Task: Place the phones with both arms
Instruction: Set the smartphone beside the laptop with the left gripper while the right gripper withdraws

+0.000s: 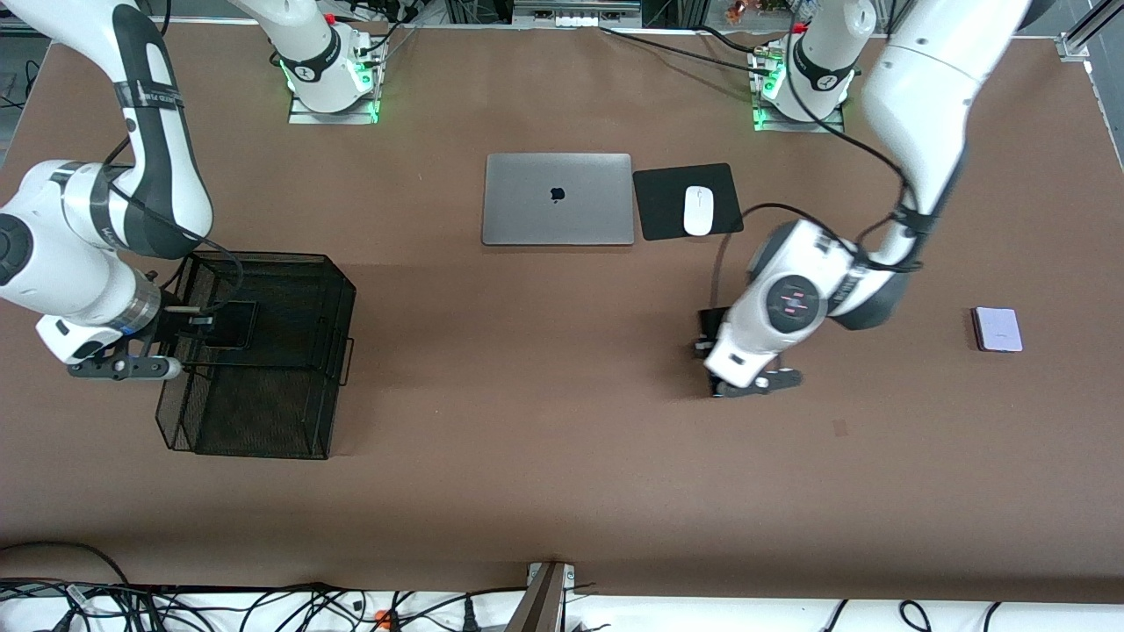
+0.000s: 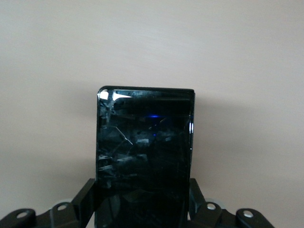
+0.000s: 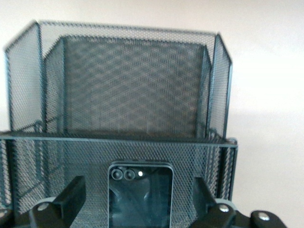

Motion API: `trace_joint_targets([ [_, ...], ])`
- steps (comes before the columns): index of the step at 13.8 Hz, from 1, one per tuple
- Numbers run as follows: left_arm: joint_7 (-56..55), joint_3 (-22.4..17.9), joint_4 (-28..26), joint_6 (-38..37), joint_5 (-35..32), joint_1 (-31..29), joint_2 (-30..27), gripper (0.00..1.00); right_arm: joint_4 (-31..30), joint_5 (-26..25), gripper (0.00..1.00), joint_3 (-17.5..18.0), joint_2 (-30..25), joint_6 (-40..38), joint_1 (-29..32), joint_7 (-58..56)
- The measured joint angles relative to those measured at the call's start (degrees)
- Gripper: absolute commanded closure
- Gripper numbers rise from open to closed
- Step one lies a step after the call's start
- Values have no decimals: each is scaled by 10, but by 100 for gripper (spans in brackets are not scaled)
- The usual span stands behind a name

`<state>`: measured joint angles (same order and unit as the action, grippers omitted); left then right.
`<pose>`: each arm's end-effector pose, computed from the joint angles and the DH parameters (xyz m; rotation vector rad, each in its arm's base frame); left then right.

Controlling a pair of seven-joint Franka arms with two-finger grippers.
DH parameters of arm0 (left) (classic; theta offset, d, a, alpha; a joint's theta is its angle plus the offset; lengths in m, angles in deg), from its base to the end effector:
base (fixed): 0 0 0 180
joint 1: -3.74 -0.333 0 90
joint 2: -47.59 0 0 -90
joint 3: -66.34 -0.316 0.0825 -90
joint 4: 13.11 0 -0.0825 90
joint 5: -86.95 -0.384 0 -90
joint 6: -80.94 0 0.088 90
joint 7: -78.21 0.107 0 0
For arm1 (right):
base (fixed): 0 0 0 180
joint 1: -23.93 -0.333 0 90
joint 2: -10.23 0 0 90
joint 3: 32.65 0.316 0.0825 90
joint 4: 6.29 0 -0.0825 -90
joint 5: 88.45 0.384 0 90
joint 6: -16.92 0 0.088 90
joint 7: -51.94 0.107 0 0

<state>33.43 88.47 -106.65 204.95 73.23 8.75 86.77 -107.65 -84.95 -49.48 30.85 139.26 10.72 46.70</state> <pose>0.6202 -0.2729 0.2334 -3.1040 -0.3601 0.1672 0.6458 -0.0230 0.3686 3.0898 0.0233 0.0287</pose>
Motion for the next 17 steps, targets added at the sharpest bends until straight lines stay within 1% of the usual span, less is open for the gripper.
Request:
trace_joint_targets([
  [2,-56,0,45,-6,4,54,19,100,26,0,0,0,0,-23,-1,0],
  [5,-109,-1,102,-8,4,129,53,100,77,0,0,3,-1,-90,-5,15],
  [9,-115,-5,189,-8,4,203,111,100,107,1,0,4,-2,-115,-8,26],
  [11,-115,-23,234,-8,4,254,146,100,118,1,0,4,-2,-129,-8,26],
  [14,-118,-64,297,-7,4,329,193,100,133,2,0,4,-3,-148,-9,28],
  [17,-122,-89,329,5,4,364,222,100,135,2,0,4,-3,-150,-14,29],
])
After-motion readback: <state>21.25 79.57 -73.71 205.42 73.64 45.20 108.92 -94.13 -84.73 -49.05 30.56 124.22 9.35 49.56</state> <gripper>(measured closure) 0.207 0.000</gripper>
